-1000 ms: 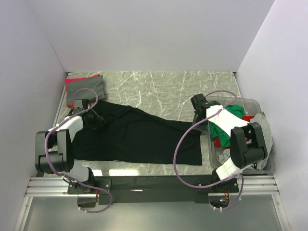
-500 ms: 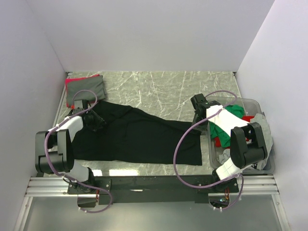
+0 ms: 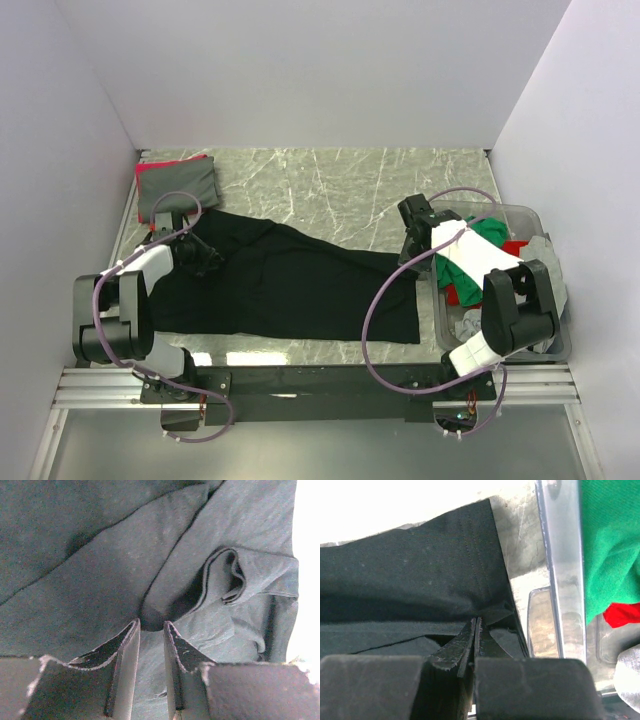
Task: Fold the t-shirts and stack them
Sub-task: Fold the tshirt
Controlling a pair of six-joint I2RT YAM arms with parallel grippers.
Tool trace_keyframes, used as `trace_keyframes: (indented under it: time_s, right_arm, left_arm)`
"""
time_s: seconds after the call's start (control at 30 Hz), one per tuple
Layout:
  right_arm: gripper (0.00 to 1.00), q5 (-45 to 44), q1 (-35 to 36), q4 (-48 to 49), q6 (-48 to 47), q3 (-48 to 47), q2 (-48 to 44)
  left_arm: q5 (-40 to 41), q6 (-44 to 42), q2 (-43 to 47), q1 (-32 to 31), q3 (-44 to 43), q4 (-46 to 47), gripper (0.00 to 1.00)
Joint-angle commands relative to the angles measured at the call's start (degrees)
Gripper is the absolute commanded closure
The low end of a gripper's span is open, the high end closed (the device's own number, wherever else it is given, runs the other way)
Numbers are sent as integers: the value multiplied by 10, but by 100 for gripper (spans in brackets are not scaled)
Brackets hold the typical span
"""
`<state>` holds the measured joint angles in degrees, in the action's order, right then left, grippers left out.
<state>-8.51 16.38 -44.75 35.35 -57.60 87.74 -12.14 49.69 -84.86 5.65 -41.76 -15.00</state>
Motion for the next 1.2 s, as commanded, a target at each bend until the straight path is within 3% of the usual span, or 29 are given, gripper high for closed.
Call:
trace_keyframes:
  time_s: [0.0, 0.33, 0.53, 0.57, 1.17]
  right_arm:
    - [100, -12, 4, 0, 11, 10, -28]
    - [100, -12, 7, 4, 16, 13, -34]
    - [100, -13, 8, 2, 16, 7, -31]
    - [100, -12, 8, 1, 16, 7, -31]
    - [100, -19, 15, -5, 20, 29, -46]
  left_arm:
    - [-12, 8, 3, -1, 6, 17, 69]
    - [11, -8, -24, -1, -3, 25, 75]
    - [14, -17, -34, -1, -13, 27, 92]
    - [15, -21, -31, -1, -16, 24, 99]
    - [65, -42, 142, 26, -26, -49, 100]
